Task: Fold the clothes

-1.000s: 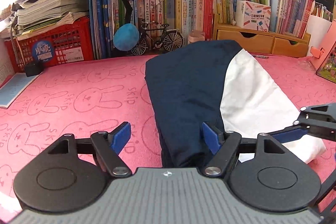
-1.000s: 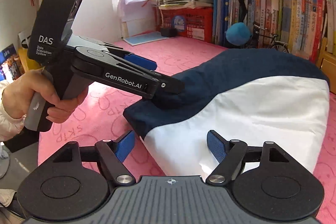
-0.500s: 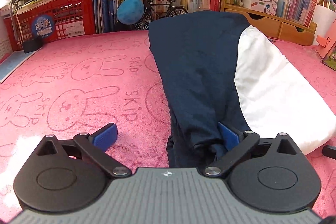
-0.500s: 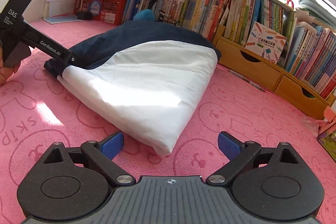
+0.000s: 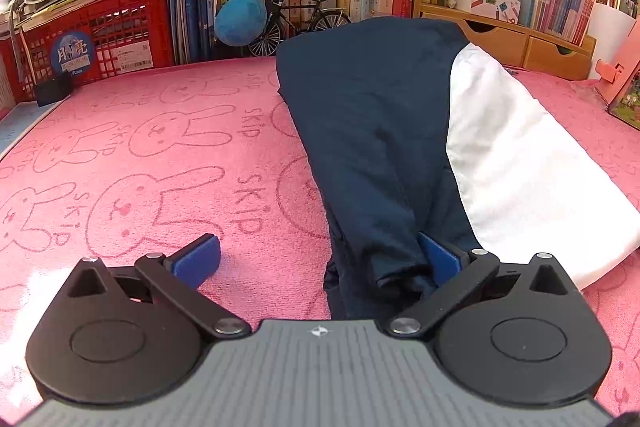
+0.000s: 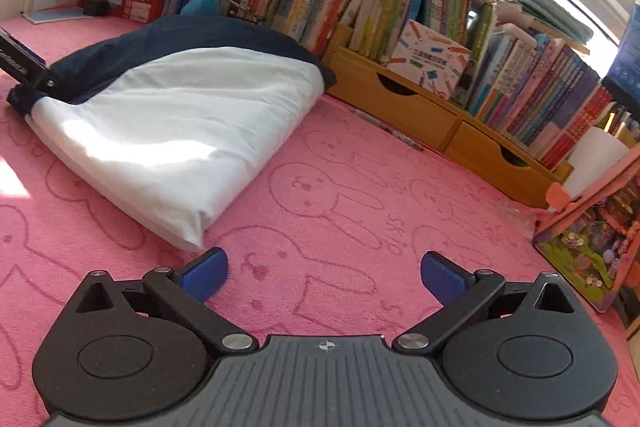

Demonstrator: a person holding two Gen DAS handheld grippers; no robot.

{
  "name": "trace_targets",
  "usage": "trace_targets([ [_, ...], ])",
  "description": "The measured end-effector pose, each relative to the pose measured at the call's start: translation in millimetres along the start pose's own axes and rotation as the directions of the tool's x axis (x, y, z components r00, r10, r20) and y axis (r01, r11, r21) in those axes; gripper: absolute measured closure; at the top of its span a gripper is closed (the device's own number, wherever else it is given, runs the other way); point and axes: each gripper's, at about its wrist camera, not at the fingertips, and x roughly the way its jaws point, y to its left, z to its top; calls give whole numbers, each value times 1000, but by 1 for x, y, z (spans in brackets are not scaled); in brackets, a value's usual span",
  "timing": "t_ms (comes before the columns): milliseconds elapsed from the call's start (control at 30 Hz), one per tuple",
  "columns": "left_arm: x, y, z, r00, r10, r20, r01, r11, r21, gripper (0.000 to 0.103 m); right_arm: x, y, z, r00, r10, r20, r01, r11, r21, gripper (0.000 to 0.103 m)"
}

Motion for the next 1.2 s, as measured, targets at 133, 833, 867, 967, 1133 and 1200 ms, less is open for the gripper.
trace_targets([
  [133, -1, -1, 0, 1000, 11, 4, -11, 1000, -7, 0, -4, -26, -18, 992, -121, -46, 123, 991, 45, 0],
  [833, -75, -62, -30, 998, 52, -47, -49, 997, 56, 0, -74, 31, 4, 936, 327, 133, -337, 940, 61, 0],
  [867, -76, -67, -34, 997, 53, -48, -50, 996, 74, 0, -72, 30, 3, 929, 345, 136, -359, 929, 94, 0],
  [967, -72, -75, -40, 996, 53, -65, -46, 994, 103, 0, -64, 29, -1, 923, 357, 144, -379, 908, 177, 0],
  [1133, -65, -71, -41, 996, 21, -91, -16, 998, 53, 0, -50, 29, -8, 923, 353, 153, -382, 889, 252, 0],
  [1200, -63, -68, -41, 995, 13, -96, -10, 999, 34, 0, -44, 28, -8, 924, 356, 140, -382, 884, 269, 0],
])
